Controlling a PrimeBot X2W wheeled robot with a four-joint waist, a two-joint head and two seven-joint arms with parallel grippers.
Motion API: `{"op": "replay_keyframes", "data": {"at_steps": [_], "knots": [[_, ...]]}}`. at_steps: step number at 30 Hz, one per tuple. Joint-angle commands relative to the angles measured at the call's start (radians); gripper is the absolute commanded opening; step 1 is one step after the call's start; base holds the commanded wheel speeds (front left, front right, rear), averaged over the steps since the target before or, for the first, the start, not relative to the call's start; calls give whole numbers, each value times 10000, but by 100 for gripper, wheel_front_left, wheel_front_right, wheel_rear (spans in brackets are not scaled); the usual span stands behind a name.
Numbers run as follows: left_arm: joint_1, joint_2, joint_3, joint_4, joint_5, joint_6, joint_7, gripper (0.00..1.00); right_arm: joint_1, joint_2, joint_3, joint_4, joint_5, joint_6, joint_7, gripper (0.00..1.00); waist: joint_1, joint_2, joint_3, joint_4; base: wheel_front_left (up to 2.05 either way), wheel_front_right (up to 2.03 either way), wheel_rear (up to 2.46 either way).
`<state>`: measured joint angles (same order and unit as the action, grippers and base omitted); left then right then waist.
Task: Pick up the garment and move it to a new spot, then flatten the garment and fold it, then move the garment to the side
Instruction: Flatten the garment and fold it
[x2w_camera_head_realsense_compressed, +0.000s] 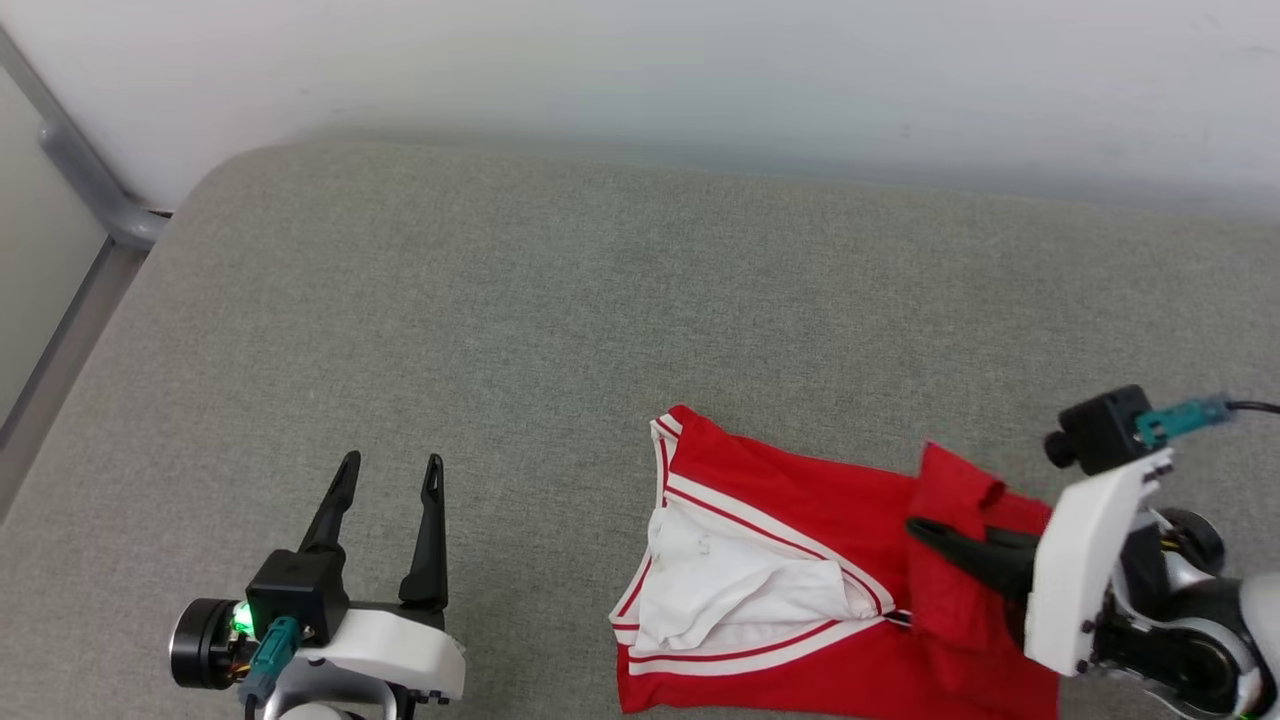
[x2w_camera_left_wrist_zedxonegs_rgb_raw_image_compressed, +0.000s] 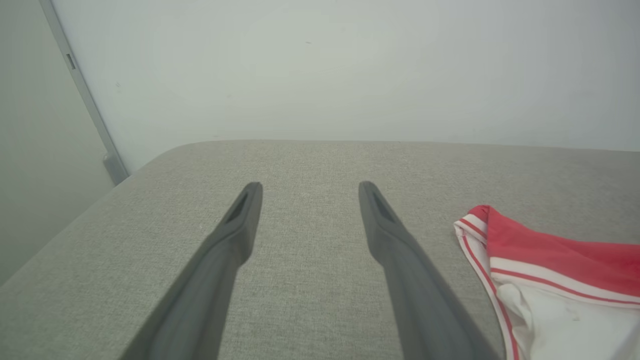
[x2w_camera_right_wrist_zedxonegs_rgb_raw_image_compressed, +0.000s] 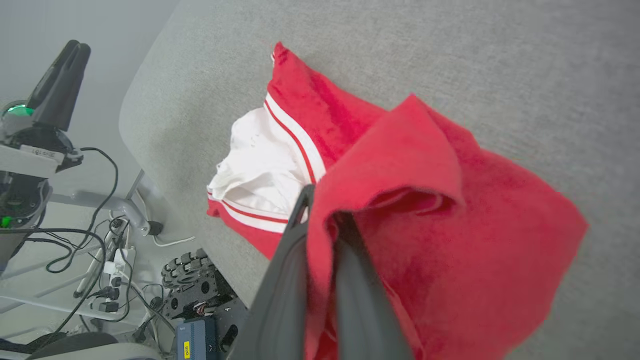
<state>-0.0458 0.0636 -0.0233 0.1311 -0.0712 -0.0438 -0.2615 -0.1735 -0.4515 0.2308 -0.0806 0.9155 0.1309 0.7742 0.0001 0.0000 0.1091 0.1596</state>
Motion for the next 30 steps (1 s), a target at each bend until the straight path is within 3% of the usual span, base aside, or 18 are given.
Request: {"op": "replay_keyframes", "data": {"at_steps": [1, 14, 24, 25, 26, 27, 30], "knots": [[-156, -18, 16, 28, 55, -2, -49, 100, -383, 232, 270, 47, -154, -5, -27, 0, -1, 0, 129, 84, 0, 0, 0], [-575, -115, -42, 76, 18, -75, -49, 100, -2907, 1452, 3130, 2151, -1123, -5, -823, 0, -1, 0, 697, 417, 0, 0, 0], [-721, -137, -155, 137, -120, 2, -50, 100, -3366, 1618, 4590, 4682, -1765, -5, -2206, 0, -1, 0, 913, 537, 0, 0, 0], [-695, -137, -147, 141, -136, 7, -50, 100, -3392, 1618, 4638, 4777, -1791, -5, -2428, 11, -1, 0, 892, 515, 0, 0, 0], [-650, -137, -133, 142, -152, 33, -50, 100, -3412, 1621, 4673, 4831, -1777, -6, -2648, 51, -1, 0, 855, 481, 0, 0, 0], [-594, -138, -119, 162, -160, 57, -50, 100, -3443, 1618, 4720, 4788, -1723, -5, -2911, 100, -1, 0, 802, 441, 0, 0, 0], [-486, -136, -85, 221, -143, 68, -50, 100, -3460, 1389, 4793, 4536, -1715, -5, -3781, 100, -1, 0, 599, 329, 0, 0, 0]]}}
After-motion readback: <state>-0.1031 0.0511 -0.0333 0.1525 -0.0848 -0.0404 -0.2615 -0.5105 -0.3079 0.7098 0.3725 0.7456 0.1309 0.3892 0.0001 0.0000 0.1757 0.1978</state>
